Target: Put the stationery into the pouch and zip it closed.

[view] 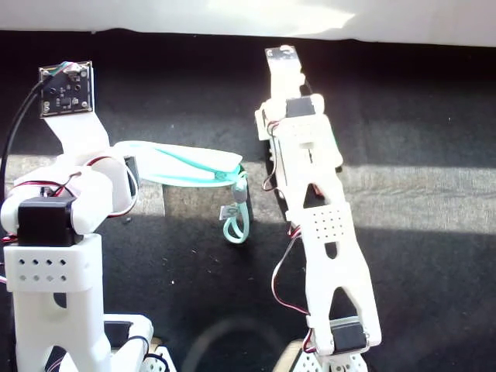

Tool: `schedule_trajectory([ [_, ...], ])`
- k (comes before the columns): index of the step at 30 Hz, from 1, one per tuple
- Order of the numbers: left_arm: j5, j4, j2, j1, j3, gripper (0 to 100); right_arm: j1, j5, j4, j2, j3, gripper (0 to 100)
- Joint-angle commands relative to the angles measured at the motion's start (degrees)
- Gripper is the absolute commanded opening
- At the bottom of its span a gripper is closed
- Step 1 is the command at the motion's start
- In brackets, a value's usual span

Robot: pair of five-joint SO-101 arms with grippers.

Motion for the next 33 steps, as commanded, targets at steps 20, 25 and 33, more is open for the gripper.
schedule_trajectory([
  [20,-0.44,-0.53,-0.13,-0.13,-0.13,1,3.12,0.18,18.42,-43.65,24.31,0.5],
  [25,-0.44,-0.44,-0.13,-0.13,-0.13,1,1.63,-0.88,13.41,-68.18,65.27,0.5],
  [33,-0.35,-0.26,-0.13,-0.13,-1.89,1,1.8,0.44,-17.89,-93.32,121.19,0.5],
])
